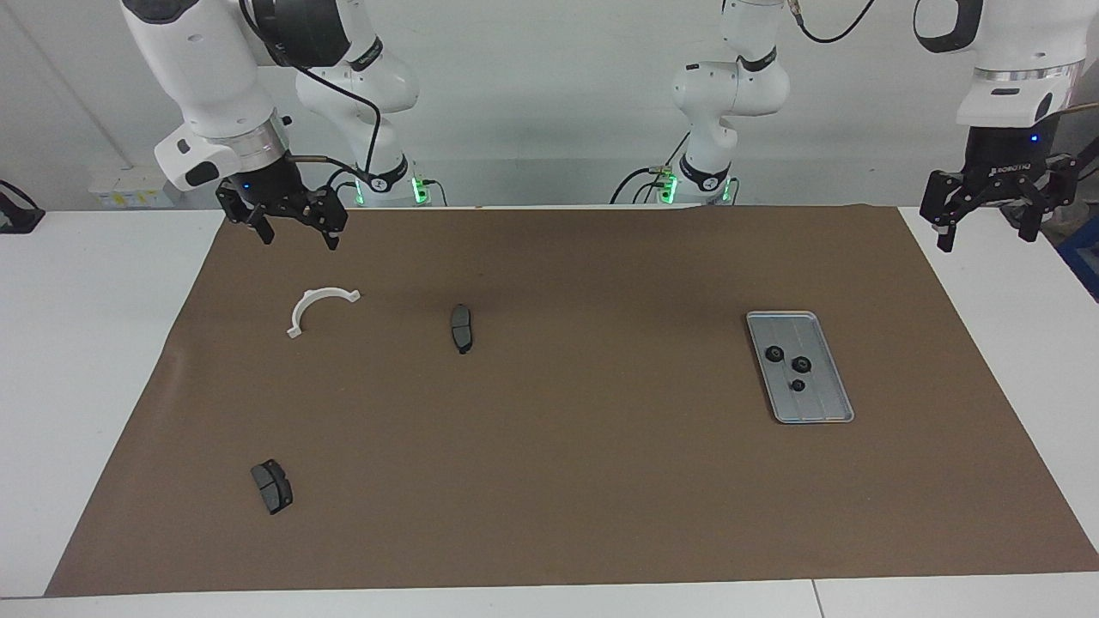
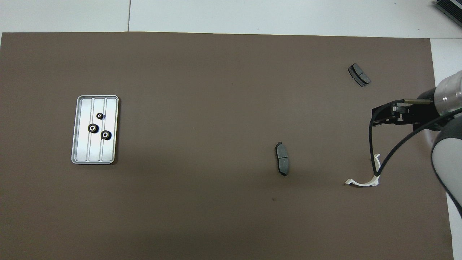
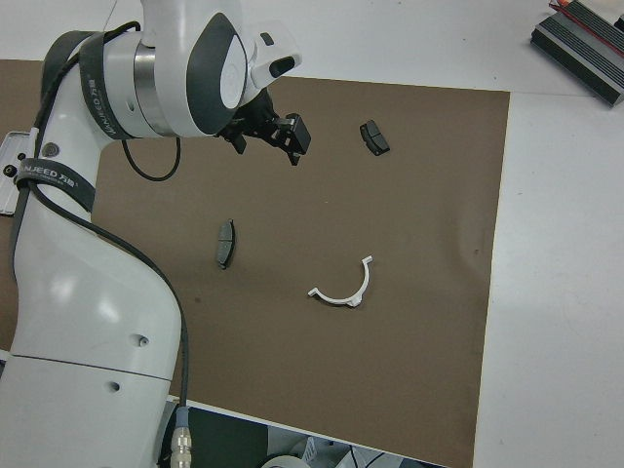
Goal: Pick bearing gear from pile to tray
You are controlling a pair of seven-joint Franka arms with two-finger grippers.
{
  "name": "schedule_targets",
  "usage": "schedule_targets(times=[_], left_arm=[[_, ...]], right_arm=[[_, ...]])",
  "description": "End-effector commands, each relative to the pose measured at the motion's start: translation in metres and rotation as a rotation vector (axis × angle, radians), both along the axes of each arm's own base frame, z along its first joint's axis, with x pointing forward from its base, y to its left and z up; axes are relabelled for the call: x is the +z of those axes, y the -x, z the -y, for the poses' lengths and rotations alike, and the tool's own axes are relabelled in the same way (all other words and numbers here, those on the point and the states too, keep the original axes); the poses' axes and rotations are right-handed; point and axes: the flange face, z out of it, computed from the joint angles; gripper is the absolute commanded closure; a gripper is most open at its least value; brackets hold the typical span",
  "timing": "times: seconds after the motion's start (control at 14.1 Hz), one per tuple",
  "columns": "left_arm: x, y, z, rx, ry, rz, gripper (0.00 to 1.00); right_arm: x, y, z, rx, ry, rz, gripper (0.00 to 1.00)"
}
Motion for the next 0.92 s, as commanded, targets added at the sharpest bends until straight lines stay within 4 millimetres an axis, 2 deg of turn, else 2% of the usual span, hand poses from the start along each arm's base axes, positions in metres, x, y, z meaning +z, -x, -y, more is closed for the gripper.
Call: schedule_targets(times=[0.0,0.28,0.43,0.64,0.85], left_arm=[[-0.001,0.006,0.006,0.006,-0.007,-0.03,0.0],[0.0,0.012,0.007,0.007,-0.003,-0.058,0.0],[-0.001,0.014,0.015,-0.001,0.014,-0.078,0.0],[0.006,0.014,0.019,0.006,0.137,-0.067,0.0],[0.004,0.014,0.027,-0.001,0.183,-0.076,0.0]], right_arm=[[0.002,0.001,0.003,0.019,-0.023,0.002,0.0],[0.002,0.001,0.003,0.019,-0.023,0.002,0.0],[0.002,0.001,0.003,0.019,-0.023,0.002,0.0],[0.002,0.001,0.003,0.019,-0.023,0.002,0.0],[0.002,0.001,0.003,0.019,-0.023,0.002,0.0]])
